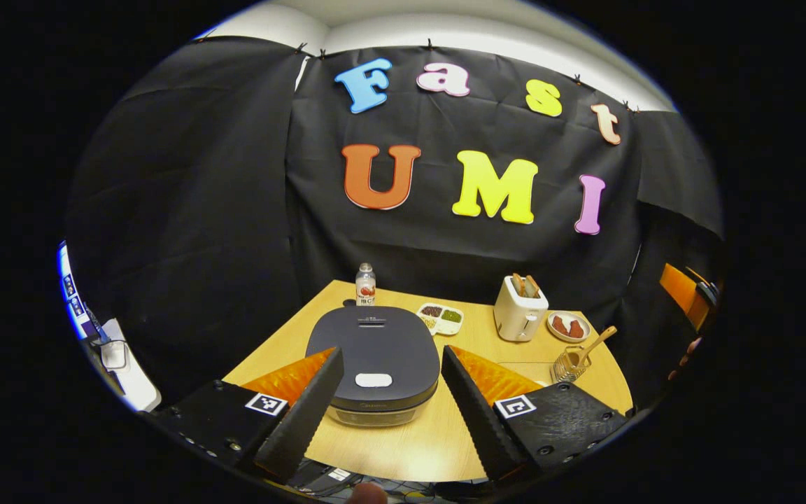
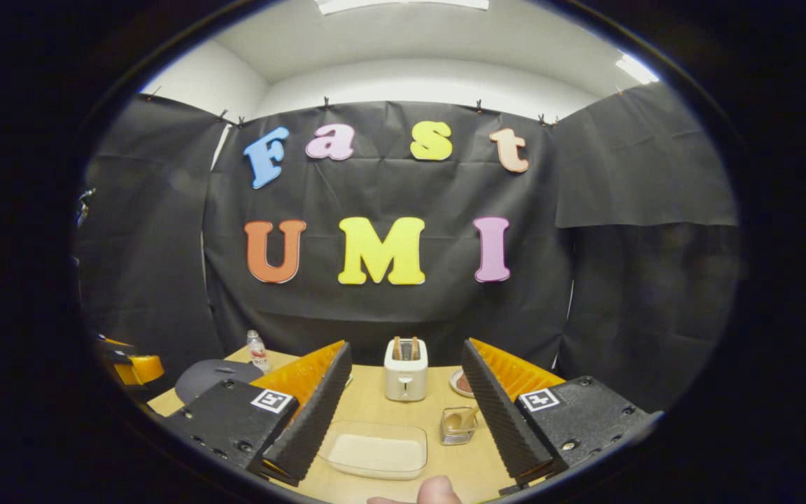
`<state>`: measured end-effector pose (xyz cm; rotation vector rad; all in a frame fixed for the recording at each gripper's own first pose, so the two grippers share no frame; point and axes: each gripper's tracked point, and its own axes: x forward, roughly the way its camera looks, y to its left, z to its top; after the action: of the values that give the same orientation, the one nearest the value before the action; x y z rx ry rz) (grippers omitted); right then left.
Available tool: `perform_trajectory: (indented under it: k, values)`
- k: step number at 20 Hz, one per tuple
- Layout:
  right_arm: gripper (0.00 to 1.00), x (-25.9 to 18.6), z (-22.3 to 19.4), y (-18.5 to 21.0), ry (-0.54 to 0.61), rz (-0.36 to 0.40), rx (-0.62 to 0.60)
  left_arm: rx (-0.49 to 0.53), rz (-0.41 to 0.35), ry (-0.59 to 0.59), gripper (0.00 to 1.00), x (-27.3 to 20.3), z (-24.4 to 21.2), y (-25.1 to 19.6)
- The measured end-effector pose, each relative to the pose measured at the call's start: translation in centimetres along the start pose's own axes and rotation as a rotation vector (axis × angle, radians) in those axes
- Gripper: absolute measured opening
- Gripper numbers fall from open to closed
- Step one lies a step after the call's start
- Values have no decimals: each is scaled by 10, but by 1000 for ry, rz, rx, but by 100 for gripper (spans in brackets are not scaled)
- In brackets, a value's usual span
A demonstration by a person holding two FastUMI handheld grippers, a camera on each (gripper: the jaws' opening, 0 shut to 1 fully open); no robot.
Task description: Close the left gripper, press the button to open the rice cooker; take a wooden spoon from the chopstick holder with the right hand, scoop a spoonful of rice and pour it into the rice cooker, then put the wooden spoon back into the chopstick holder.
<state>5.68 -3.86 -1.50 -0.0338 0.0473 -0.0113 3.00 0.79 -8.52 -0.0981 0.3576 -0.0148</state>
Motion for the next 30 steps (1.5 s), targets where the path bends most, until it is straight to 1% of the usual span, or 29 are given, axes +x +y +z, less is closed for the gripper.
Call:
perform_trajectory:
  k: [1, 2, 5, 6, 7, 8, 9, 11, 12, 13, 14, 16, 19, 22, 26, 28, 30]
  values:
    - [100, 6, -2, -3, 4, -1, 5, -5, 1, 22, 80, 6, -3, 1]
    - [100, 14, -3, -6, 9, -2, 9, -9, 3, 47, 70, 12, -7, 1]
    - [100, 33, -5, -16, 11, -9, 25, -21, 0, 120, 52, 27, -16, 3]
    - [100, 39, -8, -20, 13, -15, 25, -23, 1, 147, 43, 33, -19, 2]
    - [100, 46, -11, -24, 18, -23, 23, -23, -11, 171, 39, 39, -22, 1]
    - [100, 52, -14, -28, 24, -28, 31, -21, -16, 201, 30, 44, -27, 0]
    - [100, 58, -17, -31, 35, -33, 44, -20, -23, 231, 28, 50, -35, 0]
    - [100, 66, -27, -37, 61, -39, 67, -13, -27, 285, 29, 61, -49, 4]
    - [100, 70, -30, -40, 70, -45, 70, -27, 9, 298, 28, 59, -54, 14]
    - [100, 73, -32, -43, 74, -51, 72, -44, 6, 329, 14, 69, -58, 14]
    - [100, 75, -34, -46, 77, -58, 73, -59, -30, 362, 0, 69, -62, 8]
    - [100, 77, -38, -54, 84, -73, 75, -65, -53, 393, 0, 79, -72, 8]
    - [100, 79, -42, -67, 92, -102, 78, -54, -40, 421, 0, 97, -78, 20]
    - [100, 78, -46, -77, 102, -124, 80, -77, -21, 459, 0, 111, -89, 30]
    - [100, 78, -48, -83, 105, -135, 80, -74, -33, 487, 0, 117, -94, 32]
    - [100, 78, -52, -83, 113, -136, 87, -87, -33, 529, 0, 110, -102, 30]
    - [100, 78, -55, -80, 117, -132, 91, -111, -38, 568, 0, 115, -111, 32]
